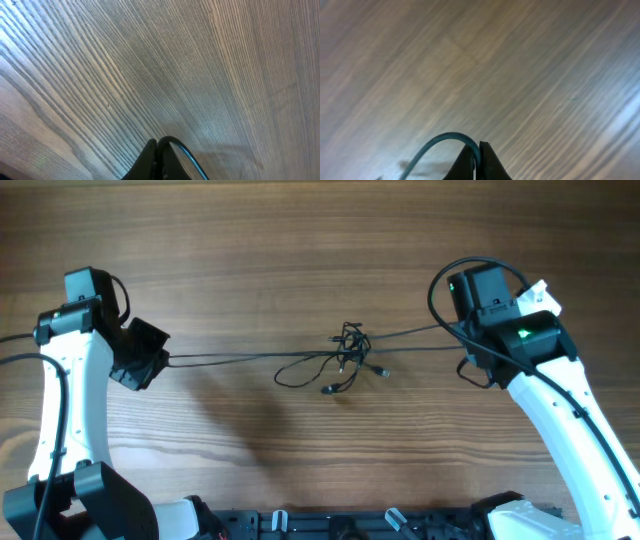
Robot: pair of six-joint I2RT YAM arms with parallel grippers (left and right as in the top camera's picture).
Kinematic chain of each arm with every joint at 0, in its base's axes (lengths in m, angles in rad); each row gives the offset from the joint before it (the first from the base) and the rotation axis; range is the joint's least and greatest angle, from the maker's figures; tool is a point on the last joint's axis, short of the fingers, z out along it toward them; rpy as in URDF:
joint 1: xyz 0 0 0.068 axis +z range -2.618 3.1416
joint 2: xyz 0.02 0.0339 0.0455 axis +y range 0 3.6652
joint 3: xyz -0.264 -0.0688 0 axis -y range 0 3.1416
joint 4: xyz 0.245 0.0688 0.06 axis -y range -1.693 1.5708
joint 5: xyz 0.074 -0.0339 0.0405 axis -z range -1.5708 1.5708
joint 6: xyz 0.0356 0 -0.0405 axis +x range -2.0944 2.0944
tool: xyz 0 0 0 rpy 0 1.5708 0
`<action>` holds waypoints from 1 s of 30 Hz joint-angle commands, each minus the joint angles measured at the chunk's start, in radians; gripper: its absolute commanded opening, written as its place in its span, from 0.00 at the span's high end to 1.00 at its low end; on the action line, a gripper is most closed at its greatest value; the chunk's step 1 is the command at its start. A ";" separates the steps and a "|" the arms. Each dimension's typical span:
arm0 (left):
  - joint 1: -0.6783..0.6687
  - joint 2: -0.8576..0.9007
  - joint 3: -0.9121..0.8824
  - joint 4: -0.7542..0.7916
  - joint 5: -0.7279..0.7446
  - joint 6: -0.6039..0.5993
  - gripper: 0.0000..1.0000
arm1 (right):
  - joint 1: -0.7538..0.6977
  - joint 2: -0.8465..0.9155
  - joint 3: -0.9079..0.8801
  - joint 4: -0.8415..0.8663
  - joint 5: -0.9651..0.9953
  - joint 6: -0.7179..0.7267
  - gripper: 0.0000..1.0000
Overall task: Untangle cables
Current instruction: 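Pull the right gripper rightward to stretch the cable between grippers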
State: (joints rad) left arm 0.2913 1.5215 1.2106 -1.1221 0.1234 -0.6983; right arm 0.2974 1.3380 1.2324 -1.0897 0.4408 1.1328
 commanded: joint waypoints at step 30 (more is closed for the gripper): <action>0.019 0.005 -0.001 0.018 -0.047 -0.018 0.96 | -0.016 -0.172 0.378 -0.010 0.146 -0.176 0.96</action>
State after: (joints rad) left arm 0.2958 1.5215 1.2106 -1.1103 0.1471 -0.7017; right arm 0.2947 1.1698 1.5898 -1.0088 0.2661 0.6018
